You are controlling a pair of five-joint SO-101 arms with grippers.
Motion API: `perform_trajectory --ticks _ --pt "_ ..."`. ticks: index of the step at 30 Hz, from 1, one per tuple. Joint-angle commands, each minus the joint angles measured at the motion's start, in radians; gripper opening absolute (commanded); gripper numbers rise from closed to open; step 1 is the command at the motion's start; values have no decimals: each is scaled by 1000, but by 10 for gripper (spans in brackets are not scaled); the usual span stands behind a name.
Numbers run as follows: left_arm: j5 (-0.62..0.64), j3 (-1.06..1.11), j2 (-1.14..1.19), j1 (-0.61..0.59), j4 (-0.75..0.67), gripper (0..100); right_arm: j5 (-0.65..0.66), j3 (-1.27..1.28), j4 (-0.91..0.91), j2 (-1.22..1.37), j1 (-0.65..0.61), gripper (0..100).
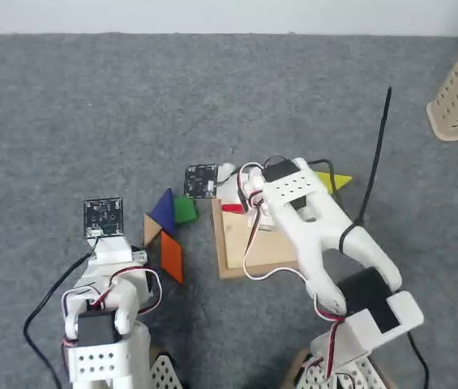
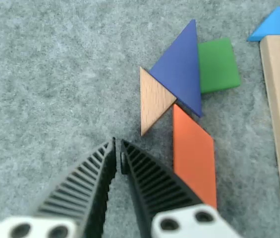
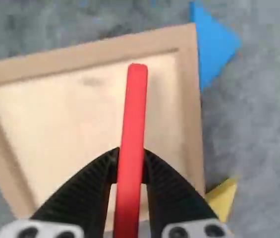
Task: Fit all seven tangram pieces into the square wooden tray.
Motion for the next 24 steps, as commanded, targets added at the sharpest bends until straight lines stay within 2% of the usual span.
perform_trajectory --ticks 1,8,15,24 --pt "9 -5 -20 -2 2 12 43 -87 -15 -12 -5 9" --pt "9 -5 -20 -2 2 12 -35 -84 12 -21 -7 170" --pt "9 -5 -20 -2 2 12 -41 -80 16 -22 -8 80" --pt "9 -5 -20 -2 2 12 -74 -121 219 -157 -15 6"
